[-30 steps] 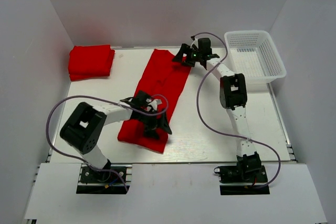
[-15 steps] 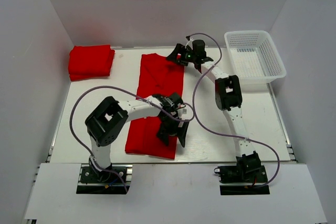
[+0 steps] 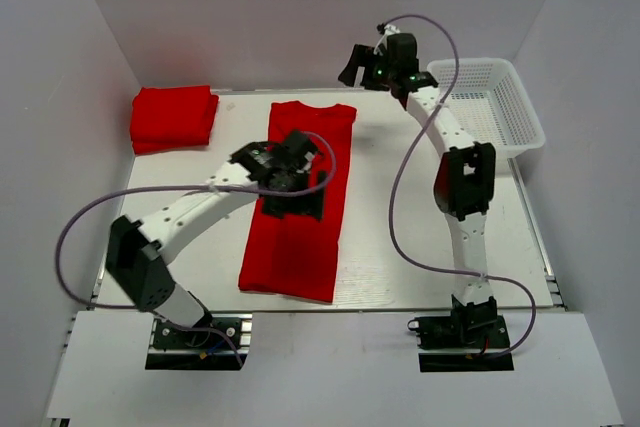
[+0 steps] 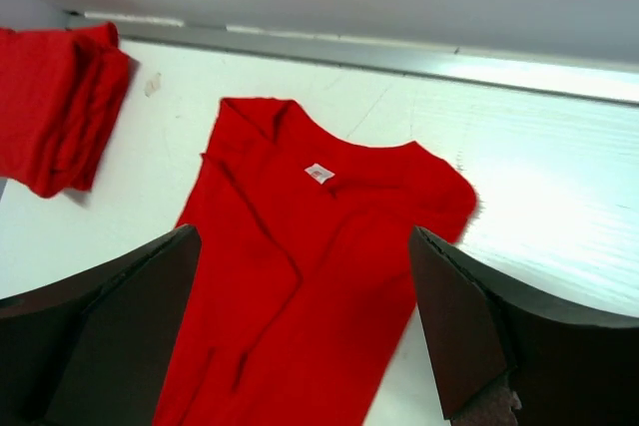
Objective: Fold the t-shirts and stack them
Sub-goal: Rotate the tshirt 90 degrees
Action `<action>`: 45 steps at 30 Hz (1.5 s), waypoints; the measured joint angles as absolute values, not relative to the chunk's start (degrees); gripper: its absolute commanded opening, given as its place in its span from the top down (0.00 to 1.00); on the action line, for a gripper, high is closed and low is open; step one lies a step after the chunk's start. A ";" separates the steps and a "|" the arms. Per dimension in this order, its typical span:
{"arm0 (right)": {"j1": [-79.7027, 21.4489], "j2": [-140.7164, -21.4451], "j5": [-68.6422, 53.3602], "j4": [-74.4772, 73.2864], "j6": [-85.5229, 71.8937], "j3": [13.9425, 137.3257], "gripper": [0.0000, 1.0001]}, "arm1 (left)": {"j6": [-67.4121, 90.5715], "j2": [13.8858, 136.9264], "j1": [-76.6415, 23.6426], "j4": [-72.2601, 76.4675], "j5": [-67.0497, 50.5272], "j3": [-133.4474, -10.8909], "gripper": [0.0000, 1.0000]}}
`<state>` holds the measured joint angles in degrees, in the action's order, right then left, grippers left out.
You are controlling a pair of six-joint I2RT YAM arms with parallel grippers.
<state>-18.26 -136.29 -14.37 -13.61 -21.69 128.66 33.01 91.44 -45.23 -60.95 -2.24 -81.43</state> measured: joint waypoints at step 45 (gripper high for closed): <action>-45.69 -143.00 21.58 -39.38 -39.46 126.23 0.10 | 28.93 75.66 -2.31 -42.92 -4.71 -55.16 0.00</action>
<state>-45.69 -143.00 21.58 -39.38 -39.46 126.23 28.93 75.66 -2.31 -42.92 -4.71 -55.16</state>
